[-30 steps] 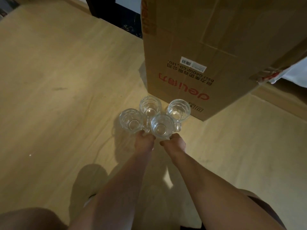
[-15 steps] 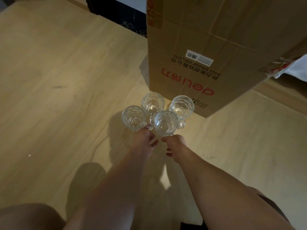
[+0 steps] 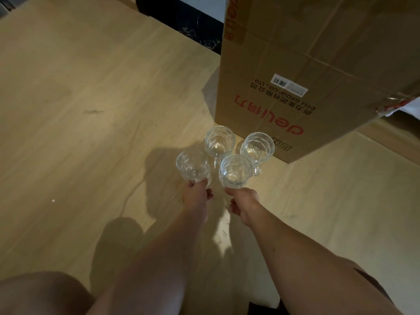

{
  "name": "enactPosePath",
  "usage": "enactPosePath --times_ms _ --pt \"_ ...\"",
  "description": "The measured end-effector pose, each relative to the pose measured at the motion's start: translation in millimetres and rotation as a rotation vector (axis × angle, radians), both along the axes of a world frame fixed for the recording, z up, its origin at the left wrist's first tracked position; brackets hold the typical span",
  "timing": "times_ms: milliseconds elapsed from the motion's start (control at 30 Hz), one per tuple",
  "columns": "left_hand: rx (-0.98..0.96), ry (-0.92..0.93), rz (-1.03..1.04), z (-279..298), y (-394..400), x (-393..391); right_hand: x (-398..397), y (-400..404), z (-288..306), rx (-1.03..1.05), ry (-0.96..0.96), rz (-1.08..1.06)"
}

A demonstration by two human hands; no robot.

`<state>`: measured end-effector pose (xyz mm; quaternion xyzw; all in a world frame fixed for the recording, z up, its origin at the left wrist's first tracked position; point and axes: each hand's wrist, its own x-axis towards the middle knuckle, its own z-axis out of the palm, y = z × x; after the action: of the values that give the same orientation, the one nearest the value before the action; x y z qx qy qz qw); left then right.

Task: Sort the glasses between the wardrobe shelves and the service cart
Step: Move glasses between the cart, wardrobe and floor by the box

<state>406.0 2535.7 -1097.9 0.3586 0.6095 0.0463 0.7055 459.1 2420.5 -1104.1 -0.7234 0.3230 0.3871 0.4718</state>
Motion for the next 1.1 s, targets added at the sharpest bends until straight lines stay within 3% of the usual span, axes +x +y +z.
enactPosePath --times_ms 167,333,600,833,1100 --pt "-0.033 0.092 -0.083 37.0 0.7 -18.3 -20.6 -12.8 39.8 0.007 -0.007 0.075" --pt "0.006 0.145 -0.184 124.7 15.4 -27.9 -40.6 -30.0 127.9 -0.047 -0.008 0.15" --pt "0.083 0.144 -0.318 340.7 35.4 -18.0 -31.9 -19.4 334.9 -0.11 -0.121 0.26" --pt "0.188 0.062 -0.35 545.8 49.6 2.1 -6.4 -8.1 538.7 -0.041 -0.224 0.254" --pt "0.371 -0.169 -0.494 741.2 42.1 48.9 46.8 -21.0 732.9 -0.057 -0.481 0.283"
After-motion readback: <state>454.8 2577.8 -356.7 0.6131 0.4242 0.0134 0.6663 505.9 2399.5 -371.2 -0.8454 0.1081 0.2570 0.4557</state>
